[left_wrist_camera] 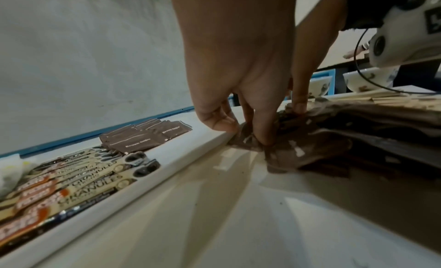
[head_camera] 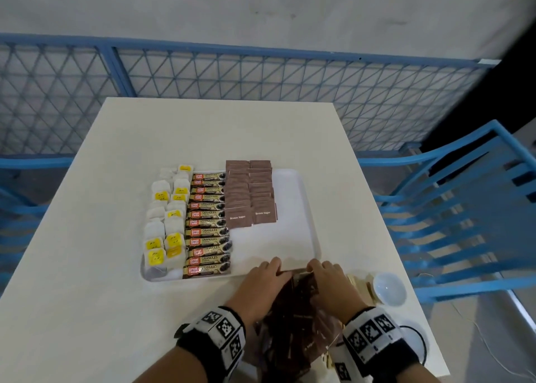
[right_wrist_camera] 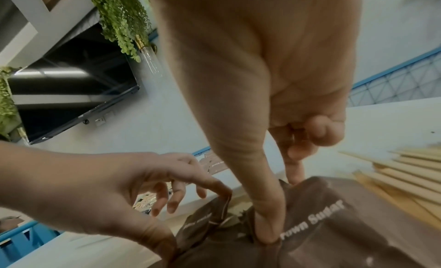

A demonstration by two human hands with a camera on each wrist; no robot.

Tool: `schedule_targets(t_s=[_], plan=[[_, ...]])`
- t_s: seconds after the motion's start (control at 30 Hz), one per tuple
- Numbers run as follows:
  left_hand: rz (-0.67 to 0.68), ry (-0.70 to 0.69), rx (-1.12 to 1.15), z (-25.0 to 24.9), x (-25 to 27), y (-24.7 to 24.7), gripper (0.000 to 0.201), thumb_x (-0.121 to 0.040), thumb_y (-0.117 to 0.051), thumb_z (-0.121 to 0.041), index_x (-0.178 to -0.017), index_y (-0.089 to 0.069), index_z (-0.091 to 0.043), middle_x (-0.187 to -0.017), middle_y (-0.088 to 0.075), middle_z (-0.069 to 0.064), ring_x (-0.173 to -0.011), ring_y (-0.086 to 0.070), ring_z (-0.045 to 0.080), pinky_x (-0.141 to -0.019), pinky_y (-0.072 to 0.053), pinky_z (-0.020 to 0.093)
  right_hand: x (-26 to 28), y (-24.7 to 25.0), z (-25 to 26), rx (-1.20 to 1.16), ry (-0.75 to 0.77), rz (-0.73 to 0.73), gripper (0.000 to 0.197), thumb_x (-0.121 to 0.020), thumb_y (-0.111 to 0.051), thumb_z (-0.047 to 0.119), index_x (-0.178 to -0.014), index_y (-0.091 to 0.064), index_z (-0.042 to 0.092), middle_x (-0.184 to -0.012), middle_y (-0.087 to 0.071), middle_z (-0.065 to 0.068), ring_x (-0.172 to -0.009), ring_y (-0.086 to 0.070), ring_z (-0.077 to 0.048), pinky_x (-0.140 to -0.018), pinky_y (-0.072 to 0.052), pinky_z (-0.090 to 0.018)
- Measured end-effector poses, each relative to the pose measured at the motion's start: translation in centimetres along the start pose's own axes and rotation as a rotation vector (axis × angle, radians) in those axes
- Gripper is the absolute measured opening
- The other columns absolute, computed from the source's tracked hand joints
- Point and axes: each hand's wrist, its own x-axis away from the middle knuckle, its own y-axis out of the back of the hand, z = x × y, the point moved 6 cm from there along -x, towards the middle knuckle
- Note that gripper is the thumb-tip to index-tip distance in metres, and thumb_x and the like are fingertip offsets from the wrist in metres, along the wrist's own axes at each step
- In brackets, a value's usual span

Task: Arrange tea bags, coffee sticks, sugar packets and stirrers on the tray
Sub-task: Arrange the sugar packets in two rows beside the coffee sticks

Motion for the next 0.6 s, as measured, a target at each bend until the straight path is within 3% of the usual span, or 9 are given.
schedule_targets(t_s=[0.1, 0.2, 0.3, 0.43, 0.53, 0.6], plan=[[0.002, -0.017, -0.048, -0.1, -0.1, -0.4, 0.062, -0.085, -0.047, 0.002, -0.139, -0.032, -0.023, -0.12, -0.036, 0.011, -0.102, -0.044, 0.029, -0.079, -0.037, 0.035, 0.0, 0.4, 0.4, 0.009, 0.008, -0.014, 0.042, -0.085, -0.046, 0.006, -0.125, -0.038, 0.007, -0.124, -0.045, -0.009, -0.112, -0.044, -0.027, -0.093, -0.035, -0.03], [0.025, -0.022, -0.123, -0.2, -0.2, 0.0, 0.057, -0.085, -0.043, 0.004, -0.137, -0.035, -0.018, -0.123, -0.036, 0.013, -0.103, -0.044, 0.031, -0.079, -0.036, 0.036, 0.0, 0.4, 0.5, 0.108, -0.005, 0.005, 0.034, -0.086, -0.046, 0.009, -0.119, -0.042, 0.004, -0.121, -0.046, -0.011, -0.112, -0.044, -0.027, -0.094, -0.036, -0.031], [0.01, 0.003, -0.156, -0.2, -0.2, 0.6, 0.042, -0.084, -0.038, 0.007, -0.123, -0.045, -0.009, -0.125, -0.036, 0.014, -0.105, -0.044, 0.03, -0.075, -0.03, 0.032, -0.3, -0.8, 0.5, 0.16, 0.017, 0.033, 0.025, -0.086, -0.042, 0.008, -0.109, -0.052, 0.005, -0.115, -0.053, -0.011, -0.108, -0.045, -0.026, -0.092, -0.034, -0.031], [-0.049, -0.005, -0.143, 0.3, -0.1, 0.8, 0.033, -0.084, -0.038, 0.007, -0.11, -0.049, -0.008, -0.12, -0.038, 0.012, -0.105, -0.041, 0.028, -0.074, -0.025, 0.03, -0.5, -1.2, 0.1, 0.145, 0.026, -0.005, 0.025, -0.084, -0.041, 0.011, -0.103, -0.057, 0.008, -0.11, -0.056, -0.009, -0.106, -0.046, -0.026, -0.089, -0.034, -0.03], [-0.071, 0.004, -0.022, 1.6, 0.3, 0.4, 0.018, -0.091, -0.047, -0.011, -0.108, -0.053, -0.012, -0.115, -0.041, 0.005, -0.106, -0.041, 0.022, -0.077, -0.029, 0.026, 0.1, 0.1, -0.3, 0.058, -0.012, -0.025, 0.024, -0.086, -0.048, 0.016, -0.107, -0.057, 0.008, -0.109, -0.058, -0.008, -0.106, -0.049, -0.026, -0.084, -0.036, -0.027], [-0.074, 0.032, 0.152, 2.6, 0.8, 0.4, 0.022, -0.09, -0.053, -0.028, -0.108, -0.054, -0.015, -0.11, -0.045, 0.0, -0.102, -0.044, 0.016, -0.08, -0.035, 0.024, 0.8, 1.2, -0.9, -0.092, -0.037, -0.076, 0.016, -0.084, -0.053, 0.016, -0.098, -0.058, 0.011, -0.099, -0.062, -0.006, -0.098, -0.053, -0.023, -0.074, -0.037, -0.025]])
